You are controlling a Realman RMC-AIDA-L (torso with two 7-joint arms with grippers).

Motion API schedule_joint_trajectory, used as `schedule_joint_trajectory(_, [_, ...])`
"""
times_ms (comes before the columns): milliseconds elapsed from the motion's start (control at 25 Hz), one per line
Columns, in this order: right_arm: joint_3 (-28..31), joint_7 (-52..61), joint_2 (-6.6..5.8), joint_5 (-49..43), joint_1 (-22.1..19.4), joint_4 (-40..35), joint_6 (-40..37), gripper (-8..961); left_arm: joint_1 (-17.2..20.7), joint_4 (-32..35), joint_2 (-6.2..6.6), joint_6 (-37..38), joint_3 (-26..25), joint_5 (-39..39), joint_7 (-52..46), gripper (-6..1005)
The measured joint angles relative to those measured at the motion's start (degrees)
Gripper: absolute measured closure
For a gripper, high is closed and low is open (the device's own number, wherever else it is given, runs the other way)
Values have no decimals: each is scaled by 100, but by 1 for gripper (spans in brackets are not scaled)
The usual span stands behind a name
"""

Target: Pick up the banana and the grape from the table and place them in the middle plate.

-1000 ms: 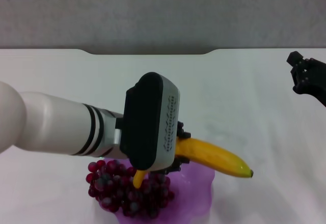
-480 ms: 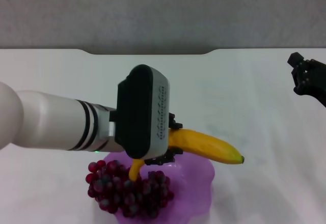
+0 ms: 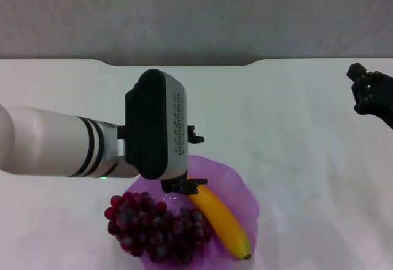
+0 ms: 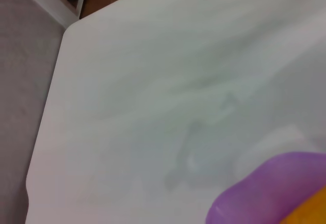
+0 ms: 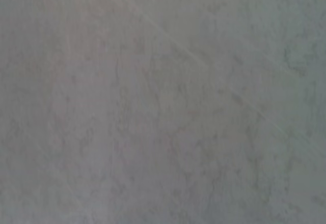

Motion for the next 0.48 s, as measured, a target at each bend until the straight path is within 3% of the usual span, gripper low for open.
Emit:
schedule_joint_trajectory(80, [0, 0, 0, 0, -3, 0, 0, 943, 18, 14, 0, -4, -33, 9, -5, 233])
schedule_joint_trajectory(480, [10, 2, -8, 0, -9, 0, 0, 943, 230, 274, 0, -502, -127, -12, 18, 236])
